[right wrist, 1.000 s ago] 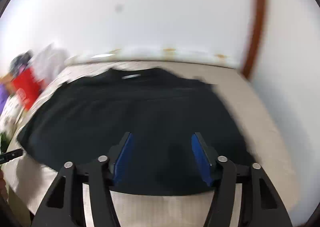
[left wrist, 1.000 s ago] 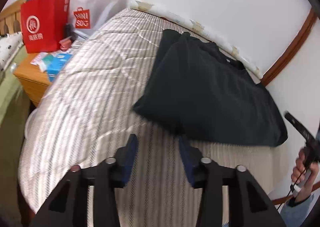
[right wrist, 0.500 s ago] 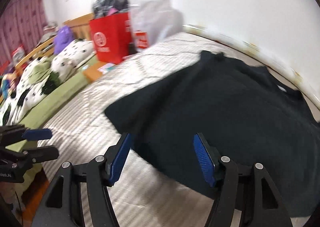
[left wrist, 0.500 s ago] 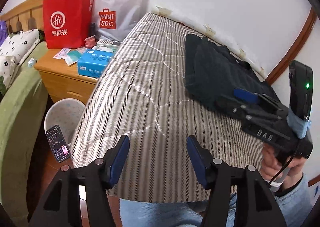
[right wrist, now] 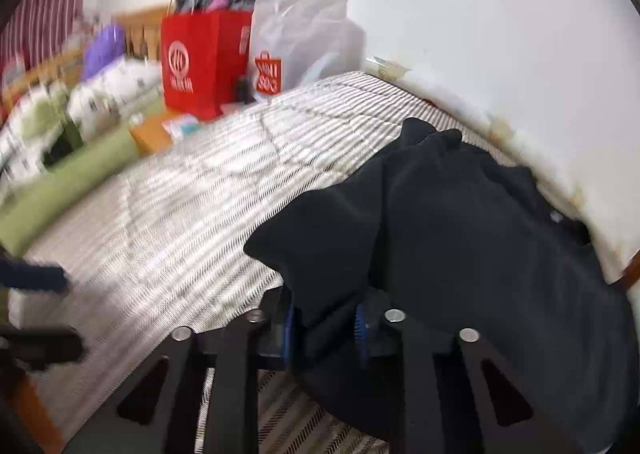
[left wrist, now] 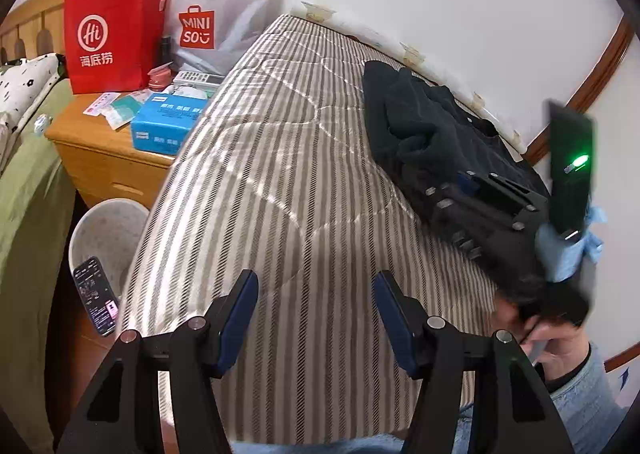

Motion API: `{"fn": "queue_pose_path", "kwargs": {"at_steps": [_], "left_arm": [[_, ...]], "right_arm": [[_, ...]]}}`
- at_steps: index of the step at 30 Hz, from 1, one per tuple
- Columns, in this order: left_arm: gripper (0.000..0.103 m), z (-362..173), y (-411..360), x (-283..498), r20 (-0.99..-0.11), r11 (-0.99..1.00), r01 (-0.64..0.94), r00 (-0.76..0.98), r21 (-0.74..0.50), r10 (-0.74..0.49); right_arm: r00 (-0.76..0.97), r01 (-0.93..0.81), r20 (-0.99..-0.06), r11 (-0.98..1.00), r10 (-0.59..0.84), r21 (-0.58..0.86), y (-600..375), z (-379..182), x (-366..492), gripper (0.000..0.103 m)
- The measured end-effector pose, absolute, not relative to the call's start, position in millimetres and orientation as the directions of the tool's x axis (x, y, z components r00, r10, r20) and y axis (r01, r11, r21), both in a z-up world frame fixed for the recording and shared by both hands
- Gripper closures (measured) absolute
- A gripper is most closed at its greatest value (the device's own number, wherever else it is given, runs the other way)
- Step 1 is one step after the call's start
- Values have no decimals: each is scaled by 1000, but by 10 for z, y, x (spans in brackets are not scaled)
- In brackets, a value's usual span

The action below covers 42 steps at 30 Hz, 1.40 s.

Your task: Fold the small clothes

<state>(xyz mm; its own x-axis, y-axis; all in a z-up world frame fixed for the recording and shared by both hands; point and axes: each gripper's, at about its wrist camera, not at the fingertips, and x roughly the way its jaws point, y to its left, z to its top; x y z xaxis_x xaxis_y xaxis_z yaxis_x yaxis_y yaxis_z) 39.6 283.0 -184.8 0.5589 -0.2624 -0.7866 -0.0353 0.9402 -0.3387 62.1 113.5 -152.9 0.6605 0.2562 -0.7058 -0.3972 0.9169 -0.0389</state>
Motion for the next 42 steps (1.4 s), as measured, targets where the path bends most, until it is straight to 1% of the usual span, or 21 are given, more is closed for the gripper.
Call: {"fn": "queue_pose_path", "kwargs": {"at_steps": [2,4,8,13,16,20,26,28,31,33,35,36,37,38,39,40,42], "left_arm": [[45,-1834,2763,468,-785,940,-27,557,-341,-269],[45,-1817,2680,525,-786,942,-16,556,-336,-272],[45,-1769,2416,667,-780,941,26,552,-338,-295],[45,-1697,1980,821,-775,938,102,538,-331,-332],[45,-1666,1639,923,-780,936,163,519,-311,-349],[45,-1645,1277,1002,-777,923,231,500,-307,-383],[45,-1676,629,1075,-767,882,340,450,-325,-457],[43,-1699,449,1061,-766,867,375,432,-328,-477],[41,-1743,245,1030,-767,846,421,405,-326,-497],[40,-1767,151,1000,-771,844,438,404,-309,-492],[40,-1780,83,992,-777,848,442,406,-294,-481],[40,-1797,40,997,-779,849,442,405,-290,-478],[40,-1812,5,1003,-783,852,440,406,-284,-471],[40,-1820,-23,1036,-786,855,437,407,-279,-465],[40,-1831,-57,1041,-790,860,434,411,-269,-454],[40,-1838,-84,1039,-791,863,432,416,-263,-449],[40,-1846,-133,1030,-787,865,433,428,-253,-444]], "right_arm": [[665,-384,-683,923,302,35,959,-1391,651,88],[700,-353,-644,933,310,66,726,-1186,632,88],[796,-242,-551,966,249,87,96,-747,543,89],[842,-122,-508,981,182,149,-722,-540,442,90],[858,-34,-500,983,120,179,-1219,-545,303,90],[853,72,-519,970,60,230,-1850,-699,130,90],[818,132,-571,941,75,313,-2377,-1164,-36,90],[802,137,-589,931,97,339,-2470,-1324,-68,89],[791,133,-599,921,124,366,-2517,-1462,-102,84],[792,123,-594,915,143,384,-2556,-1478,-136,75],[789,133,-599,914,136,383,-2581,-1459,-161,53],[796,124,-588,912,143,390,-2596,-1432,-180,50],[806,106,-570,909,159,403,-2603,-1412,-193,44],[812,86,-556,905,178,416,-2600,-1398,-189,35],[811,79,-554,904,187,421,-2601,-1395,-175,30],[808,77,-557,902,193,424,-2589,-1408,-122,26],[794,90,-576,899,195,428,-2570,-1474,22,26]]}}
